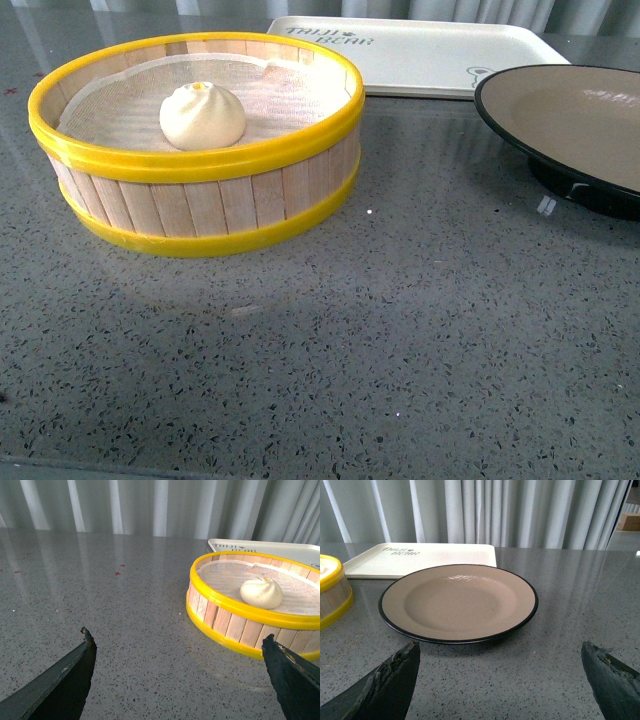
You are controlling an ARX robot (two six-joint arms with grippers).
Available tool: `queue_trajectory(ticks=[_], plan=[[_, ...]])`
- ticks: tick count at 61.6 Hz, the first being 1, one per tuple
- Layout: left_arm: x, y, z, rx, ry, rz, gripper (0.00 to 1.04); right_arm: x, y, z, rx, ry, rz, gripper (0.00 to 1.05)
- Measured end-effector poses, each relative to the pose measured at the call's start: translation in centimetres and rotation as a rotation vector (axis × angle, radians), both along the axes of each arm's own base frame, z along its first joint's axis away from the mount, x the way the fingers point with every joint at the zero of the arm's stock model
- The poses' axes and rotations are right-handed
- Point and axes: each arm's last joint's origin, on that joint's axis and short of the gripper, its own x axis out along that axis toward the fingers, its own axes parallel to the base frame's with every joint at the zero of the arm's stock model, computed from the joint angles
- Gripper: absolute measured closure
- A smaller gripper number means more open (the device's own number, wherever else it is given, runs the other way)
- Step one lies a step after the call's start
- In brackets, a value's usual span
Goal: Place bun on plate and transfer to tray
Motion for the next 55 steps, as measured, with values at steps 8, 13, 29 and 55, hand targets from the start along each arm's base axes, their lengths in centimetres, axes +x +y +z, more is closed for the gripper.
queue_trajectory(ticks=[8, 13, 29, 55], plan=[[0.00, 0.00, 0.00, 0.000, 0.000, 0.000, 0.07, 0.00, 0.00, 0.00, 0.000, 0.000, 0.000, 0.09], [0.00, 0.00, 0.00, 0.000, 0.000, 0.000, 0.07, 0.00, 0.00, 0.00, 0.000, 0.000, 0.000, 0.09], [0.00, 0.00, 0.00, 0.000, 0.000, 0.000, 0.07, 0.00, 0.00, 0.00, 0.000, 0.000, 0.000, 0.09], [0.00, 0.00, 0.00, 0.000, 0.000, 0.000, 0.07, 0.00, 0.00, 0.00, 0.000, 0.000, 0.000, 0.09]])
